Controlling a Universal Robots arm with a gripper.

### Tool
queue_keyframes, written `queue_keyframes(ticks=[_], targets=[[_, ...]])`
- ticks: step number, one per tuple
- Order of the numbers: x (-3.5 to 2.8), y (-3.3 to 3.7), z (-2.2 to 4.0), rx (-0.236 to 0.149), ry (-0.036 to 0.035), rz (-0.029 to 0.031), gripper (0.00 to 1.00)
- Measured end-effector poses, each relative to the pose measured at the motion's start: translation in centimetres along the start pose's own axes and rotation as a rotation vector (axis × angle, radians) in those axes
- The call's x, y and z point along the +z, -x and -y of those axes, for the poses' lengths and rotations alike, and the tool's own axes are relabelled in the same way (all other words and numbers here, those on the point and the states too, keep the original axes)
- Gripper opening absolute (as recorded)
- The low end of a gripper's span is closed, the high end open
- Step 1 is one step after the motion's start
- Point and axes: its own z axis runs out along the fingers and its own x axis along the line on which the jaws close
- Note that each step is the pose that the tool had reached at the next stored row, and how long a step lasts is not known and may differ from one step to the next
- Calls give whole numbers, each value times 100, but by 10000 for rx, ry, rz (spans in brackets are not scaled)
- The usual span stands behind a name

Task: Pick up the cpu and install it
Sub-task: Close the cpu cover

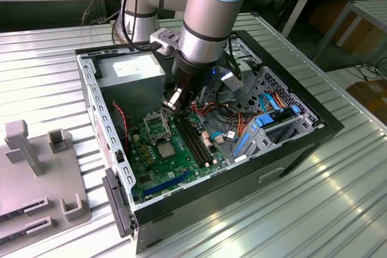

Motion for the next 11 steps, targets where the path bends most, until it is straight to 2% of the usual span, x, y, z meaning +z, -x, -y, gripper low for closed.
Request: queue_keyframes(ticks=[4,8,11], targets=[[1,2,0,-842,9,-11,11],[3,1,-1,-1617,138,69,11],[5,3,0,-2145,144,114,11]])
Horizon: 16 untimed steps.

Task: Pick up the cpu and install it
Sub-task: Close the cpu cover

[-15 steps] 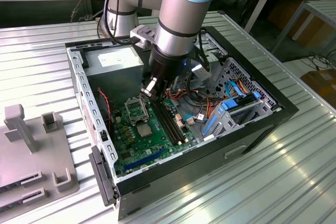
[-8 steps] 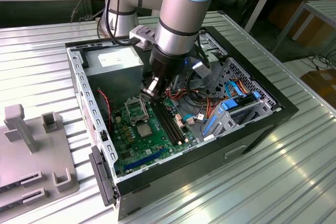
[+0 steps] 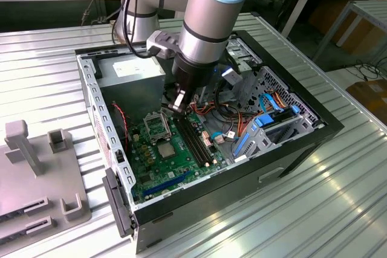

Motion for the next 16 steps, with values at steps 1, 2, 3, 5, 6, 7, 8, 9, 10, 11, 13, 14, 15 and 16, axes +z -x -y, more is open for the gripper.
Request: queue_keyframes(ticks=[1,2,3,5,6,7,8,9,10,11,13,14,15,16], targets=[[-1,-1,0,-151,-9,7,11],[0,-1,0,-280,-20,18,11],[0,-1,0,-396,-31,30,11],[0,-1,0,-661,-41,48,11],[1,-1,0,-809,-40,58,11],[2,-1,0,-933,-38,66,11],[7,-1,0,-1250,-11,91,11],[7,-1,0,-1281,-10,89,11],[7,-1,0,-1290,-10,89,11],[7,-1,0,-1296,-10,89,11],[7,-1,0,-1301,-10,89,11],[7,-1,0,-1305,-9,89,11],[7,-1,0,-1307,-10,89,11],[7,-1,0,-1312,-10,88,11]])
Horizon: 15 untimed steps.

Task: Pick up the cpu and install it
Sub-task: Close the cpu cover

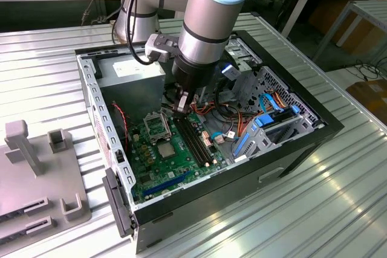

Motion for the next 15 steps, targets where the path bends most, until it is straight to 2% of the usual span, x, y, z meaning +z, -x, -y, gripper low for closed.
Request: queue_keyframes(ticks=[15], targets=[[0,0,0,-100,2,-4,11]])
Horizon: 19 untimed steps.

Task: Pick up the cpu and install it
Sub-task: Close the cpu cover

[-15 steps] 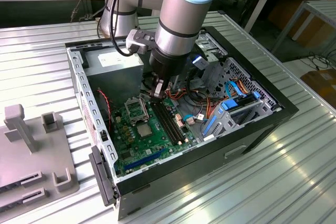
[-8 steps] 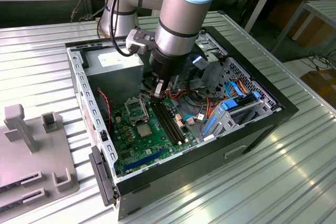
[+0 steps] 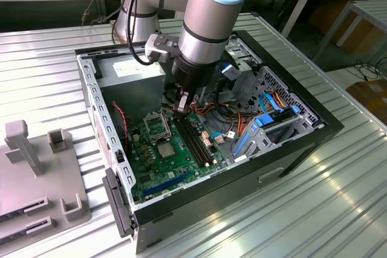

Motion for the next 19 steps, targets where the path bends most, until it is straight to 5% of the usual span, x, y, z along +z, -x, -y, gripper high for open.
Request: queue_keyframes(ticks=[10,15,19], targets=[[0,0,0,-39,6,3,11],[4,-1,0,-332,166,272,11],[37,-3,1,-962,198,256,11]])
